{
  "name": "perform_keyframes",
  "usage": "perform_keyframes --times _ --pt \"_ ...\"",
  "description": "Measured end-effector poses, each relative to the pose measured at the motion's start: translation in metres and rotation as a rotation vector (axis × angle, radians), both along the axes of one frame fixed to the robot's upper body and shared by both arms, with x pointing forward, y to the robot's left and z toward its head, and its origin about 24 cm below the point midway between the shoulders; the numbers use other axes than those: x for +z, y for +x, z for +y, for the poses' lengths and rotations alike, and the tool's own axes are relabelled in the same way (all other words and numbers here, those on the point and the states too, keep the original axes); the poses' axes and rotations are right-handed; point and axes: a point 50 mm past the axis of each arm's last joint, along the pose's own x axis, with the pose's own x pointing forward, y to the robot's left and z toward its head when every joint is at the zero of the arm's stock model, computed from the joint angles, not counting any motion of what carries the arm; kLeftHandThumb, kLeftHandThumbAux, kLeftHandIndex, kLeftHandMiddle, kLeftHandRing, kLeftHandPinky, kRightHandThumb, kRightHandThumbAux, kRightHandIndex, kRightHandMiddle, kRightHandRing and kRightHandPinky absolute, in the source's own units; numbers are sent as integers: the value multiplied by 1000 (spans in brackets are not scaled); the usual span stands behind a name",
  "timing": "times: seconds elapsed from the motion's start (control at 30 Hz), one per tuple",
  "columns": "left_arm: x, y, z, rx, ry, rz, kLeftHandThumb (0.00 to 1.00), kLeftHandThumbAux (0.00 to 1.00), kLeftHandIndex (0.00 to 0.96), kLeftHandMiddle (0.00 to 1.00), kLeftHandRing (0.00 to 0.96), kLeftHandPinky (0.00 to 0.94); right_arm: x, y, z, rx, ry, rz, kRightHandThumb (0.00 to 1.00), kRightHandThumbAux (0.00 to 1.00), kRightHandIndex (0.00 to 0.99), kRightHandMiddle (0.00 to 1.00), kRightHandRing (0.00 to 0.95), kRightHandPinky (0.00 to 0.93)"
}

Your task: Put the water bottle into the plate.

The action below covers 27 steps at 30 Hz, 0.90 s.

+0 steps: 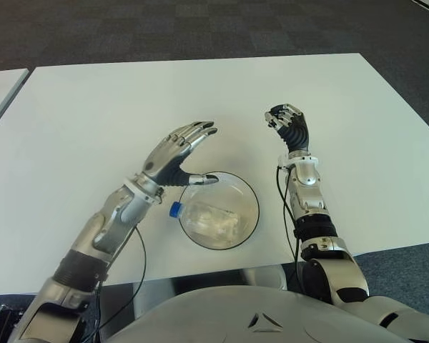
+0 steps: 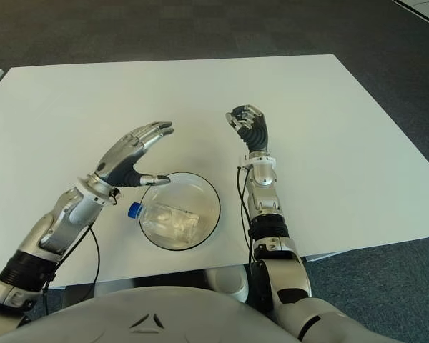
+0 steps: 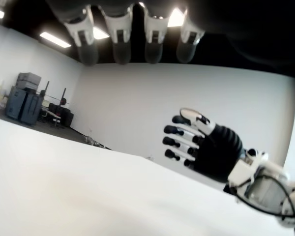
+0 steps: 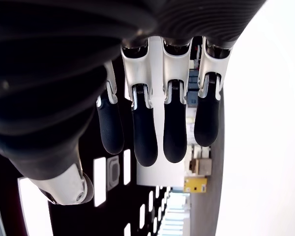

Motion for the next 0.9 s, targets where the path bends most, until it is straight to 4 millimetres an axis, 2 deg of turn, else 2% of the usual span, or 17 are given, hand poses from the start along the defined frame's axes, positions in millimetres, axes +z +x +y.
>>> perform_keyframes --times 0.17,0.4,0.57,0.63,0.77,0.9 --pt "2 2 16 64 -243 53 163 316 0 0 0 0 -1 0 -1 -1 -6 2 700 732 427 482 468 465" --pt "-20 22 49 271 -474 114 72 493 0 0 0 1 0 0 -1 2 -8 1 700 732 427 487 468 473" --pt "-23 25 62 380 -653 82 54 567 0 0 0 9 -1 -1 0 1 -7 1 699 733 426 494 477 484" --pt "-23 23 64 394 -725 73 85 605 112 25 3 48 -1 -1 0 0 -7 1 698 733 425 490 472 471" --pt "-29 16 73 447 -925 79 135 635 231 82 25 81 0 -1 0 -4 -3 -1 698 733 425 485 465 459" --pt "-40 11 81 519 -1034 100 224 681 337 194 126 192 -1 -1 0 -12 -1 0 698 733 426 469 448 441"
